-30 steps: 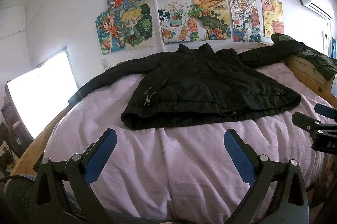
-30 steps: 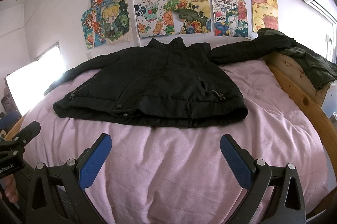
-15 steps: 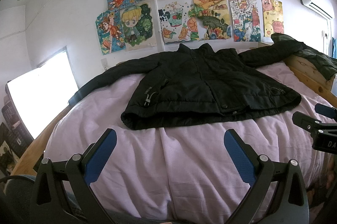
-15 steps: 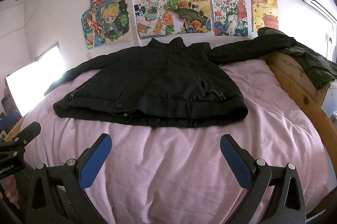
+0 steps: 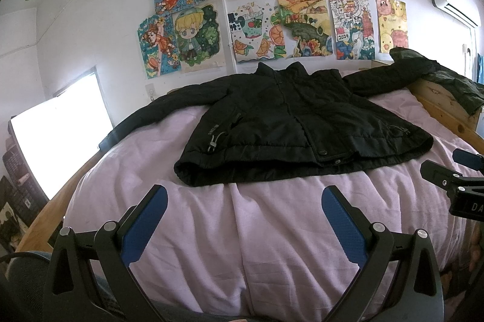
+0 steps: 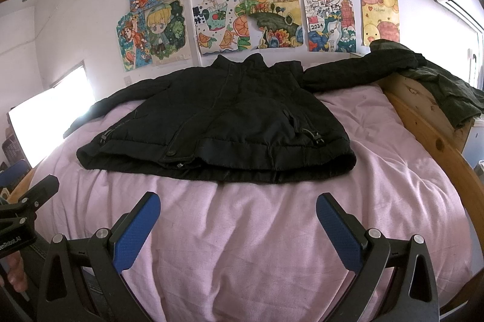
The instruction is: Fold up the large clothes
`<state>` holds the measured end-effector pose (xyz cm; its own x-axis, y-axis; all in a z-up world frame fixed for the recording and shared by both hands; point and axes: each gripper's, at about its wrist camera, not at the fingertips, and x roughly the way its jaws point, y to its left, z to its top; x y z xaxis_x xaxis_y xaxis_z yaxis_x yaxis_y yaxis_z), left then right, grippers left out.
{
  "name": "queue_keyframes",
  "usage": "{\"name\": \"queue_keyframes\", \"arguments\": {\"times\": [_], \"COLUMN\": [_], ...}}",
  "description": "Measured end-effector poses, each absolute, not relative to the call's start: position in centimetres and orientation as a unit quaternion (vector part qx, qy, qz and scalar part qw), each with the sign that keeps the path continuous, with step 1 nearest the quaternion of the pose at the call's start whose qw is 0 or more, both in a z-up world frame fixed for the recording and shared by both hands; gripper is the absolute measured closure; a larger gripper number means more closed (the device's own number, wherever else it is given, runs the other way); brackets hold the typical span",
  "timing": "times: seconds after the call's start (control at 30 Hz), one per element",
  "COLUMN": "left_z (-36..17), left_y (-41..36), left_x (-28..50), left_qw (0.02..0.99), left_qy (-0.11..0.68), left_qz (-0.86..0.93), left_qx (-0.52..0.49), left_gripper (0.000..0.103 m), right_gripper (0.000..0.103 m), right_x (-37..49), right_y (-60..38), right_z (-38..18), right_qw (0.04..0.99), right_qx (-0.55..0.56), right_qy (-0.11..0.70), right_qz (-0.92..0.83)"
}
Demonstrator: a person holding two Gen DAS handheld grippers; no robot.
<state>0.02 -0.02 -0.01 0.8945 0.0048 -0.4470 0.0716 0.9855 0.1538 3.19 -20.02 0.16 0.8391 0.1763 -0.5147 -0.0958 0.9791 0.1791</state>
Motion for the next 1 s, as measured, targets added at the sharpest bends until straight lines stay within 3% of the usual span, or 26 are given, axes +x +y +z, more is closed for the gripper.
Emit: {"name": "queue_keyframes", "arguments": {"times": [0.5,0.7,1.0], "left_z": [0.9,4.6,11.1], "left_y": [1.2,2.3,1.7], "left_x": [3.5,6.6,10.9], "left_qw": [0.943,0.936,0.946], "left_qy": [0.318,0.342,0.316], "left_qz": [-0.024,-0.034,0.000], "left_qx": [0.091,0.072,0.077], "left_gripper": [0.003,0.003,0.003], "right_gripper": [0.000,0.000,0.000], "right_x": [4.5,4.8,8.8], "right_y": [-19.9,-19.7,-21.5], "right_z": [1.3,3.6,9.8], "right_qw": [0.950,0.957,0.956], "right_qx": [0.015,-0.030,-0.102], "right_qy": [0.311,0.287,0.270], "right_qz": [-0.011,-0.022,0.050]}}
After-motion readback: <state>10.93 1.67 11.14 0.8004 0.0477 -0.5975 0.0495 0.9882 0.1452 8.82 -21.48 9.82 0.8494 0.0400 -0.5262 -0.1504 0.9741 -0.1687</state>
